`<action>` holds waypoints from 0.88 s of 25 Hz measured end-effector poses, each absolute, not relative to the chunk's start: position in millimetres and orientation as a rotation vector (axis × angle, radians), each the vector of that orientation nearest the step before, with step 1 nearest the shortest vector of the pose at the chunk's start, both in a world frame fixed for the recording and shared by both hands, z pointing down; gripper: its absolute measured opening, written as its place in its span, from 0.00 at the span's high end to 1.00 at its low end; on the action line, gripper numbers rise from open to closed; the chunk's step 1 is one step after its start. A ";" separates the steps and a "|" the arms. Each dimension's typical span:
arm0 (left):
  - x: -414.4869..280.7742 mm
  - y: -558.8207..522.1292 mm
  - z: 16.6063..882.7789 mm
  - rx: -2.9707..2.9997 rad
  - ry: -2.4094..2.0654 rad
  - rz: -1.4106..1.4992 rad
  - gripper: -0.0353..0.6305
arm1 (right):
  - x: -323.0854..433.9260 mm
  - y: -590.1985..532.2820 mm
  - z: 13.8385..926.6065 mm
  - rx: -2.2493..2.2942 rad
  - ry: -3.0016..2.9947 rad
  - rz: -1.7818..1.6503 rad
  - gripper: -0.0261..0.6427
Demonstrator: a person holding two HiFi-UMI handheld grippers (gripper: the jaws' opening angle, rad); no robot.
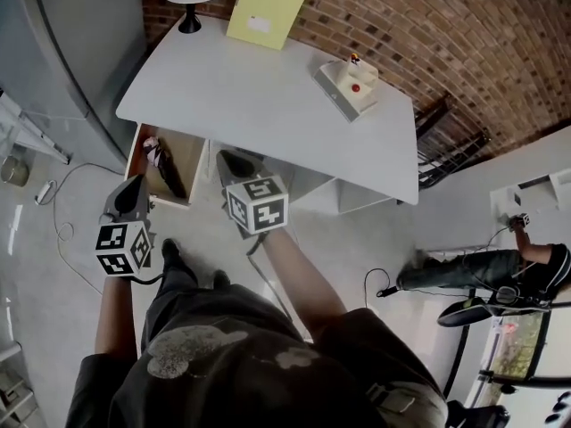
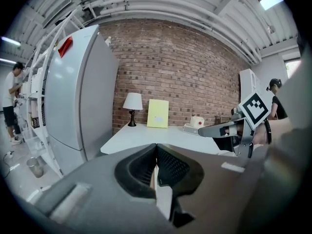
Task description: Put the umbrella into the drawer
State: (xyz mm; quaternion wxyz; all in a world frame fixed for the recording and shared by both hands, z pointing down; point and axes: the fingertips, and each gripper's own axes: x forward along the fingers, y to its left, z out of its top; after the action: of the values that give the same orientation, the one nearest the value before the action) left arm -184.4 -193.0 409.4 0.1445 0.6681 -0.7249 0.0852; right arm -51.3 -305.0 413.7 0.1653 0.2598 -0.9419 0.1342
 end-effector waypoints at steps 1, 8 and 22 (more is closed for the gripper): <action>-177.6 -193.5 405.9 1.935 -2.092 0.248 0.93 | -41.2 -305.6 410.8 0.752 -2.683 0.378 0.95; -125.6 -181.3 407.5 1.976 -2.044 0.269 0.93 | 28.0 -298.8 415.7 0.867 -2.649 0.427 0.95; -90.7 -149.2 405.8 2.082 -1.909 0.287 0.93 | 76.6 -261.8 423.9 1.003 -2.573 0.479 0.95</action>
State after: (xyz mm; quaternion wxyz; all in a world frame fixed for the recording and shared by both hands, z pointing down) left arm -90.7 -149.2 405.8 0.1505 0.7248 -0.6648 0.0998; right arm 76.6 -261.8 423.9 0.1688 0.3527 -0.9049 0.1684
